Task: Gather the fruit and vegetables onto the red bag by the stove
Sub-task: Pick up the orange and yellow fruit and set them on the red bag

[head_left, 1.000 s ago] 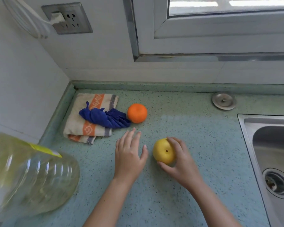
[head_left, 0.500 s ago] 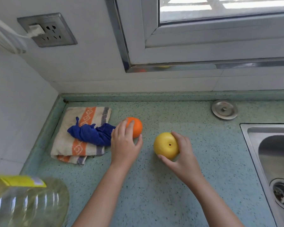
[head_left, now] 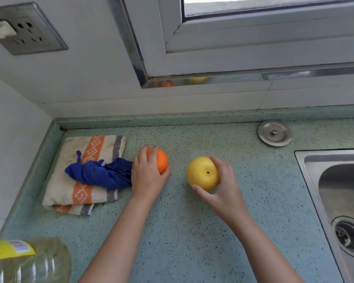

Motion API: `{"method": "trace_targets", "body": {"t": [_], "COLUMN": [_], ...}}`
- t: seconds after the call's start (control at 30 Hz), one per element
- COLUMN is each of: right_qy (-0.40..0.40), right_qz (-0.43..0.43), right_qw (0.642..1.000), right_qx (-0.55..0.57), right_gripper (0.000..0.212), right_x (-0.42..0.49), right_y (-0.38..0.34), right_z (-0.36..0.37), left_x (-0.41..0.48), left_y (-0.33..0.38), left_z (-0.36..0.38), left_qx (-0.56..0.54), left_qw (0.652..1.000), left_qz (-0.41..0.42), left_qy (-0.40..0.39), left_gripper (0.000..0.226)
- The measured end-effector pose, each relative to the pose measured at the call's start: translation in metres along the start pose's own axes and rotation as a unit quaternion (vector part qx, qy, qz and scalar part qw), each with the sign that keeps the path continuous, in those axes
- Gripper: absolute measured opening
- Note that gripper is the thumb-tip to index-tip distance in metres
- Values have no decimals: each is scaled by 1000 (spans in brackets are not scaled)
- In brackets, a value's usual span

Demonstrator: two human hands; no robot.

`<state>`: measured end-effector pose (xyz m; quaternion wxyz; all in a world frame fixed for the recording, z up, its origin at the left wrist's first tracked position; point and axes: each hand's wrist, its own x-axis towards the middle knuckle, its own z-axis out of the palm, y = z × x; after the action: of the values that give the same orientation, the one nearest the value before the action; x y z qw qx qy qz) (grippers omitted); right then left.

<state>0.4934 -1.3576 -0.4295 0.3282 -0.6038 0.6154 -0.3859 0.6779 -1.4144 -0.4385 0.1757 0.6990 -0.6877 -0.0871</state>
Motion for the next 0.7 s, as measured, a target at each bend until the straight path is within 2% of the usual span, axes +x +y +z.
{"method": "trace_targets", "body": {"t": [0.33, 0.7], "right_qy": [12, 19], "right_qz": [-4, -11], "right_qw": [1000, 1000], "right_qx": [-6, -3], "right_gripper": [78, 77], "right_x": [-9, -42], "right_y": [-3, -27], "right_z": [-5, -27], "left_x": [-19, -94], "left_y": [8, 29], "left_z": [-5, -59], "left_qx": [-48, -208], "left_qw": [999, 977], "left_qz": [4, -32], "left_qy": [18, 36], "left_gripper": [64, 63]}}
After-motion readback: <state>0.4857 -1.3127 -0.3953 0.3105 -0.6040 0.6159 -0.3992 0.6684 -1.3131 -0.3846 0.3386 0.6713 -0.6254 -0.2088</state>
